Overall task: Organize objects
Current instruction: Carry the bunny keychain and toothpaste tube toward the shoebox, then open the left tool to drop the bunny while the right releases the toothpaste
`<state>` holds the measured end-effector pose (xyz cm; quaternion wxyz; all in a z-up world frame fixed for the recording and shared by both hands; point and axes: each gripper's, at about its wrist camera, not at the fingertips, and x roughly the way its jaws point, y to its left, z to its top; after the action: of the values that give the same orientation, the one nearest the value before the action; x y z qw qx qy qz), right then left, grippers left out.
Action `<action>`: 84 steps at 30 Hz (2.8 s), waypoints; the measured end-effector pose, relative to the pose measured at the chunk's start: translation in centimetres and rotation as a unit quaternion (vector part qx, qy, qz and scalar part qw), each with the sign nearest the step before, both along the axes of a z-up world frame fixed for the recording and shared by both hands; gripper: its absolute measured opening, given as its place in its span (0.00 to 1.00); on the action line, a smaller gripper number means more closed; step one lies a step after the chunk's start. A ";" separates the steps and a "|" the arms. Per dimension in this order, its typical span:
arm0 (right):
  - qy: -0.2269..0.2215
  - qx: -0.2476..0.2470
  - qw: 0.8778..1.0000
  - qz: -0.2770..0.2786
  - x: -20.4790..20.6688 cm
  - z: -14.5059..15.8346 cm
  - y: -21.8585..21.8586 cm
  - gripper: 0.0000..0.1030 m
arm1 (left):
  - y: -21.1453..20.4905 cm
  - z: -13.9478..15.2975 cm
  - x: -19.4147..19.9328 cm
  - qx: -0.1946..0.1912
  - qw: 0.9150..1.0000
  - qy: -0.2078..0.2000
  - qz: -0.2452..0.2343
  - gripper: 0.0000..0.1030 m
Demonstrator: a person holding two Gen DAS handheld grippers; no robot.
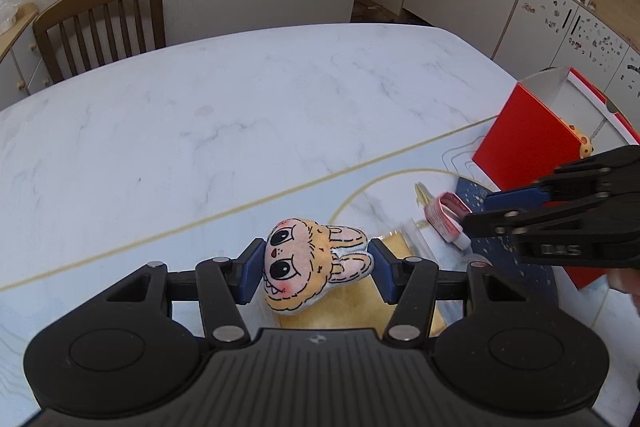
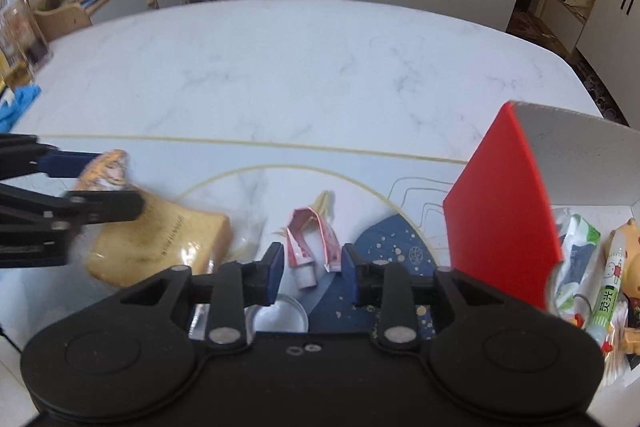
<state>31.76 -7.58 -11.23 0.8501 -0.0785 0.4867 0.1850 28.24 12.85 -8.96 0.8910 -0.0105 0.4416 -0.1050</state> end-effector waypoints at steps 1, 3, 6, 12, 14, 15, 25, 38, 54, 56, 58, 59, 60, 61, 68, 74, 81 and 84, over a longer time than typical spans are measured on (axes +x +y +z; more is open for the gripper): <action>0.003 -0.001 1.000 0.004 0.0 -0.2 0.1 0.34 | 0.1 0.0 -0.3 -0.002 1.000 0.001 0.001 0.53; 0.003 -0.009 1.000 0.011 0.1 -0.7 0.3 0.39 | 0.2 0.1 -0.7 -0.005 1.000 0.003 0.002 0.53; 0.002 -0.024 0.999 0.024 0.4 -1.4 0.7 0.39 | 0.4 0.3 -1.2 -0.007 1.000 0.003 0.005 0.53; -0.001 -0.033 0.999 0.030 0.9 -2.2 1.2 0.39 | 0.5 0.2 -1.8 -0.007 1.000 0.007 0.010 0.53; -0.004 -0.035 0.999 0.032 0.8 -2.3 1.3 0.37 | 0.5 0.2 -1.9 -0.006 1.000 0.008 0.010 0.53; -0.006 -0.038 0.999 0.033 0.8 -2.3 1.4 0.34 | 0.5 0.1 -2.0 -0.006 1.000 0.008 0.010 0.53; -0.020 -0.038 0.999 0.021 0.5 -1.6 1.0 0.18 | -0.3 0.3 -2.2 -0.003 1.000 0.010 0.002 0.53; -0.036 0.046 0.998 0.004 -3.6 6.1 -3.3 0.18 | -2.8 3.9 -3.5 -0.012 0.999 -0.008 -0.038 0.53; -0.069 0.084 0.992 -0.069 -5.9 11.4 -15.5 0.18 | -14.6 9.0 -4.6 -0.010 0.988 -0.050 -0.143 0.53; -0.072 0.078 0.991 -0.079 -6.1 11.2 -17.2 0.18 | -16.4 9.1 -4.5 -0.010 0.987 -0.053 -0.152 0.53; -0.074 0.074 0.991 -0.089 -6.1 11.1 -19.0 0.18 | -18.1 9.2 -4.2 -0.008 0.986 -0.054 -0.160 0.53; -0.074 0.072 0.990 -0.094 -6.1 11.0 -20.0 0.18 | -19.0 9.2 -4.1 -0.007 0.985 -0.055 -0.164 0.53; -0.074 0.071 0.990 -0.100 -6.1 10.9 -20.9 0.18 | -19.9 9.1 -3.9 -0.006 0.984 -0.055 -0.167 0.53; -0.074 0.069 0.989 -0.104 -6.0 10.7 -21.7 0.18 | -20.8 9.1 -3.7 -0.005 0.984 -0.055 -0.170 0.53; -0.056 0.068 0.986 -0.140 -4.3 9.0 -27.1 0.18 | -27.0 8.2 -1.6 -0.004 0.983 -0.039 -0.181 0.53; -0.043 0.059 0.984 -0.163 -2.5 7.0 -29.9 0.18 | -31.9 6.5 0.6 0.021 0.982 -0.026 -0.188 0.53; -0.022 0.052 0.984 -0.168 -0.4 4.7 -31.0 0.18 | -35.3 3.9 2.8 0.043 0.982 0.008 -0.181 0.53; -0.010 0.049 0.985 -0.163 0.3 3.7 -31.0 0.18 | -36.3 2.9 3.6 0.056 0.982 0.020 -0.181 0.53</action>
<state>32.04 -38.55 -7.52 0.8767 0.0418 0.4747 0.0663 31.80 -23.46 -6.01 0.8472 0.1177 0.4594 -0.2394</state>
